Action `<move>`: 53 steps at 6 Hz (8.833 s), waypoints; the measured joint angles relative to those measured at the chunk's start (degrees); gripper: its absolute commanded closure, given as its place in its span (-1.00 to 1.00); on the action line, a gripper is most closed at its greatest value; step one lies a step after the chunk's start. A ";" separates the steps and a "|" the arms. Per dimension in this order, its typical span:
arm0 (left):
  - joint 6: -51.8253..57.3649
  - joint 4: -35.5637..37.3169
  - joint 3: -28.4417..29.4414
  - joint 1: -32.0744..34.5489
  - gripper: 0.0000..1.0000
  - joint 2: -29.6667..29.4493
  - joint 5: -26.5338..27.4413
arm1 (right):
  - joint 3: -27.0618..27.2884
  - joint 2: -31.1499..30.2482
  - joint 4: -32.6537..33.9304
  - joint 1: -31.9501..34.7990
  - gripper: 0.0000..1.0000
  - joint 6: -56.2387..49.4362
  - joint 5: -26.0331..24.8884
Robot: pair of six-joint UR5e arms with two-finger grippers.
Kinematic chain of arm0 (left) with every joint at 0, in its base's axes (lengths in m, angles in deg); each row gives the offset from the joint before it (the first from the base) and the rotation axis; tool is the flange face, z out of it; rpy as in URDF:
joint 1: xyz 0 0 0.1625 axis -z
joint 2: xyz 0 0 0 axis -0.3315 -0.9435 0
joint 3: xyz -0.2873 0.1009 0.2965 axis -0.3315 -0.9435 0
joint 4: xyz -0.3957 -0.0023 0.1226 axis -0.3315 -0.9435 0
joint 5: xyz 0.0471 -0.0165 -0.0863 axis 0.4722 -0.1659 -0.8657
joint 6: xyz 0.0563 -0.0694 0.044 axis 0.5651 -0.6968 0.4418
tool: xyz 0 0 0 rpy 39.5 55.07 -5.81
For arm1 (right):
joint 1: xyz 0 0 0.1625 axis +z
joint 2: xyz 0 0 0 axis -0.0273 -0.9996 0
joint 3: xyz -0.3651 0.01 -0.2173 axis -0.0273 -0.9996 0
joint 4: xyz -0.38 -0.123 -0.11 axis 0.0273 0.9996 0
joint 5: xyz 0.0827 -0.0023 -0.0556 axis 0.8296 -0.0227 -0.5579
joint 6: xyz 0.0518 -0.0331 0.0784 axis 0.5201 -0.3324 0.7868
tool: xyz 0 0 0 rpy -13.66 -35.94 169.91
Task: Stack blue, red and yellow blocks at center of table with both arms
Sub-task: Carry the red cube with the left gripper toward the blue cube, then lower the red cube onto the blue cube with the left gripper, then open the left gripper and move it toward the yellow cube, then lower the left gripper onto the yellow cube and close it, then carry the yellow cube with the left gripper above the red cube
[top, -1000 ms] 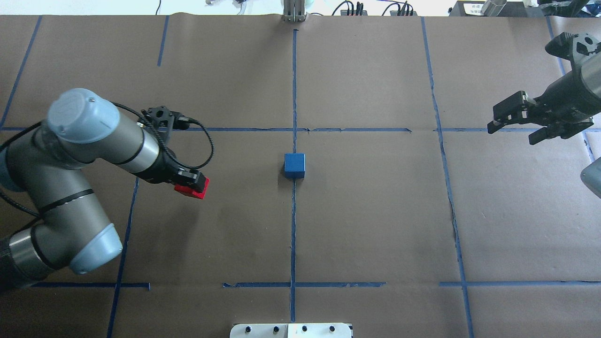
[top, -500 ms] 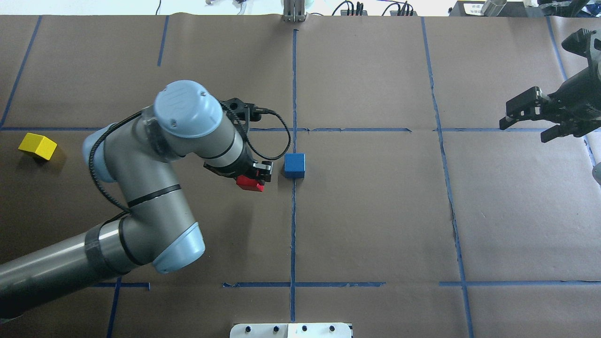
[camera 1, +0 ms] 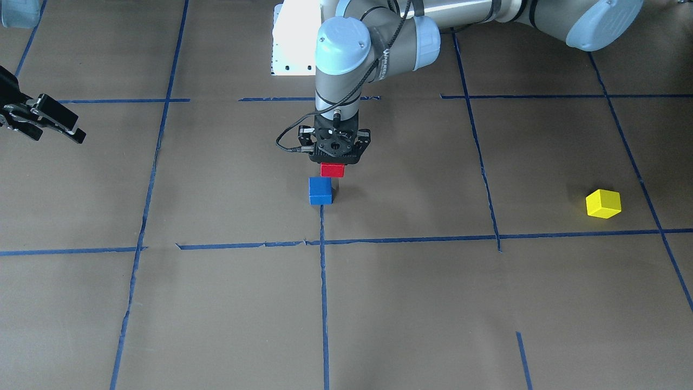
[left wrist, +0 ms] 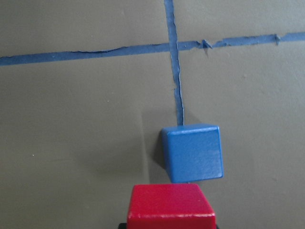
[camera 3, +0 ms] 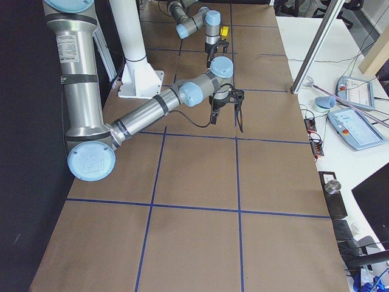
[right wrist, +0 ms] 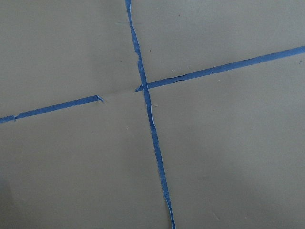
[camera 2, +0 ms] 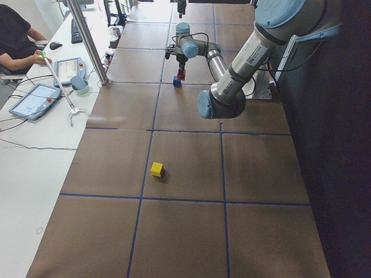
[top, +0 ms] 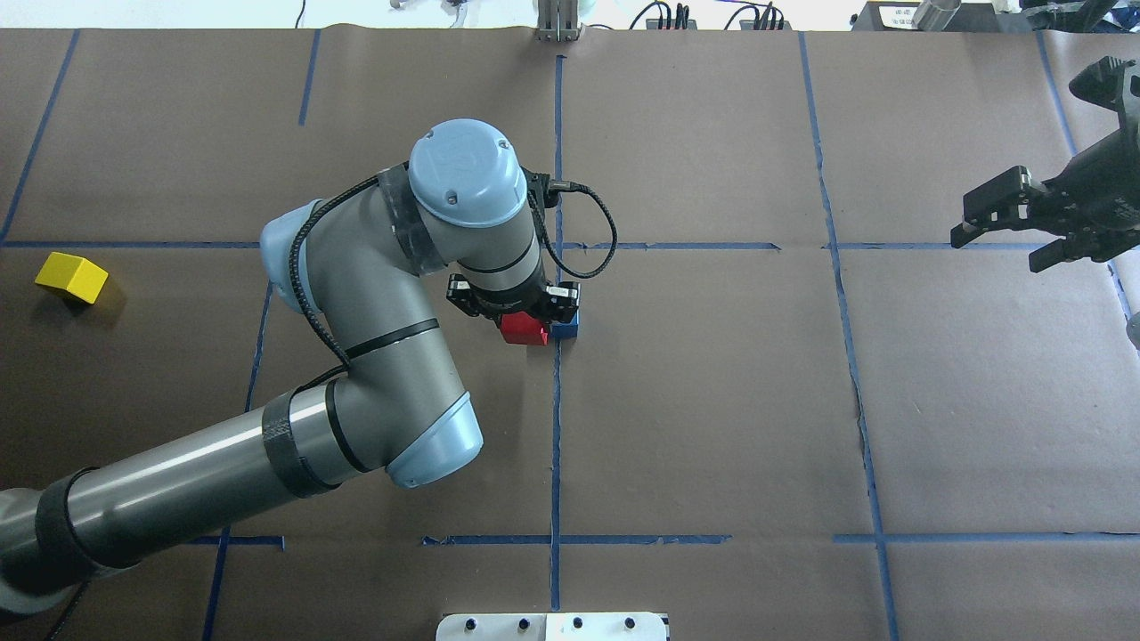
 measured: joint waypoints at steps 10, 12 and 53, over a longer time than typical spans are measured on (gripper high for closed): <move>-3.71 -0.95 6.07 -0.56 0.94 -4.04 3.66 | -0.77 0.22 0.09 -0.23 -1.00 0.88 -0.60; -3.67 -1.29 6.31 -0.50 0.94 -4.02 3.81 | -0.75 0.28 0.09 -0.24 -1.00 0.88 -0.64; -2.43 9.19 -1.90 6.99 1.00 -4.24 -9.26 | -1.07 0.51 -0.09 -0.23 -1.00 0.18 -3.16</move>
